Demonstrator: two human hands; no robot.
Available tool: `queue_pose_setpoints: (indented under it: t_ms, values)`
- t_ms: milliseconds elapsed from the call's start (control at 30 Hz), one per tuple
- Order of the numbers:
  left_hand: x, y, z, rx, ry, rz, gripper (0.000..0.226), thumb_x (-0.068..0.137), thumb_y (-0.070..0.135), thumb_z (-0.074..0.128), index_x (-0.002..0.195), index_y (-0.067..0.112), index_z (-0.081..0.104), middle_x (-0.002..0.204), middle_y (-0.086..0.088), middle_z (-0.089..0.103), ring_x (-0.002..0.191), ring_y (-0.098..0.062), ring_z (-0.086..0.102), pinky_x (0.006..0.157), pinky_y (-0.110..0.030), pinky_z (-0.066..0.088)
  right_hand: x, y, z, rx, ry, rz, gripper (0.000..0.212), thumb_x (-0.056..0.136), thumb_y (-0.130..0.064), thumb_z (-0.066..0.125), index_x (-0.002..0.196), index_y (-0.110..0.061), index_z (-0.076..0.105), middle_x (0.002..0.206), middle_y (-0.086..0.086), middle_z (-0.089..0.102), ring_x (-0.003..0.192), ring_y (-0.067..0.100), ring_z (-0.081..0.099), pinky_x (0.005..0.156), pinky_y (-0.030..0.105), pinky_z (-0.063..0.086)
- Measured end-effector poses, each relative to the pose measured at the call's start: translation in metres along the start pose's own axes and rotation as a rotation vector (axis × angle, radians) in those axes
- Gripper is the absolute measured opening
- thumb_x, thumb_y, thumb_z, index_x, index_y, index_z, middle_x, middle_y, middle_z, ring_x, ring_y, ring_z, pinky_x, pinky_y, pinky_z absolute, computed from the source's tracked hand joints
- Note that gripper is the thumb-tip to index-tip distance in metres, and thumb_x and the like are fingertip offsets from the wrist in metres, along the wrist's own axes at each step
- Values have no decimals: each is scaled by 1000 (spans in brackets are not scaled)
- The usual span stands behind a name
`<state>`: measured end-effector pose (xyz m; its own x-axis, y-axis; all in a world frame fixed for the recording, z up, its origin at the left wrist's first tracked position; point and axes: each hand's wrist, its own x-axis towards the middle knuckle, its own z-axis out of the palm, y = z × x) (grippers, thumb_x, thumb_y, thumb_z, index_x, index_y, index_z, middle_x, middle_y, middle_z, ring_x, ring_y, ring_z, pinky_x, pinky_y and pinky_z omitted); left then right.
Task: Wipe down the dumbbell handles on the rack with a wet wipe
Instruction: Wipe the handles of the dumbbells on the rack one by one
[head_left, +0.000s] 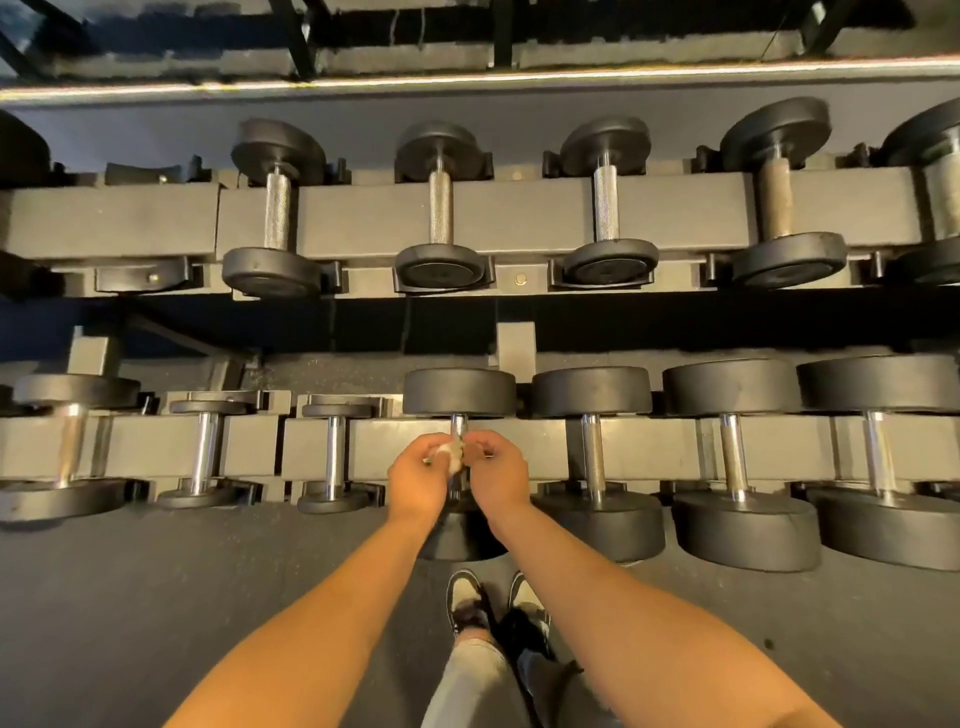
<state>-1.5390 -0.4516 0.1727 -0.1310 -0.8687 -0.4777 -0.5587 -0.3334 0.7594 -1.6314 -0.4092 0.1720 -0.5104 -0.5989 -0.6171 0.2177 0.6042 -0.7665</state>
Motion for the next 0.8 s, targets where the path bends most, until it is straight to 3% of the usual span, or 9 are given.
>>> queue_pose_setpoints:
  t_ms: [100, 233, 300, 400, 567, 667, 800]
  values:
    - [15, -17, 1, 13, 5, 6, 22, 99, 6, 58, 112, 18, 71, 105, 4, 67, 94, -7, 58, 68, 4, 37, 13, 20, 10, -10, 4, 24, 24, 102, -14, 51, 107, -20, 74, 106, -1, 71, 91, 13, 65, 64, 9, 44]
    - [45, -37, 6, 10, -9, 36, 21, 100, 19, 62, 118, 17, 72, 107, 8, 69, 102, -8, 62, 76, 1, 40, 34, 40, 21, -54, 9, -4, 25, 104, -18, 49, 113, -20, 72, 107, -2, 69, 90, 9, 62, 66, 7, 43]
    - [60, -46, 14, 2, -5, 60, 22, 101, 22, 62, 120, 17, 72, 110, 10, 68, 101, -4, 62, 83, -2, 40, 45, 49, 28, -77, 16, -28, 25, 104, -20, 49, 116, -21, 71, 111, -3, 69, 97, 11, 62, 79, 15, 49]
    - [80, -56, 31, -21, 15, 89, 20, 101, 14, 60, 114, 17, 74, 106, 10, 70, 94, 4, 62, 79, 0, 41, 56, 64, 36, -141, 55, -99, 26, 104, -23, 48, 120, -23, 68, 113, -3, 68, 103, 13, 63, 93, 30, 53]
    - [84, -79, 47, -238, -2, 61, 21, 92, -7, 62, 91, 8, 76, 101, -6, 73, 104, -20, 68, 93, -30, 54, 59, 89, 44, -233, 115, -162, 28, 105, -24, 45, 121, -25, 67, 113, -4, 66, 97, 9, 59, 87, 24, 48]
    - [80, -82, 45, -221, -17, 59, 17, 93, -8, 60, 96, 1, 74, 97, -5, 72, 96, -16, 68, 84, -22, 54, 56, 91, 46, -259, 157, -184, 26, 105, -25, 45, 116, -26, 68, 109, -4, 67, 96, 13, 63, 86, 30, 53]
    - [83, -81, 42, 6, -15, 177, 19, 97, 6, 63, 109, 12, 77, 100, 10, 71, 102, -8, 66, 89, -13, 51, 52, 94, 45, -369, 198, -180, 29, 104, -23, 47, 126, -25, 66, 118, -3, 67, 104, 17, 64, 86, 29, 52]
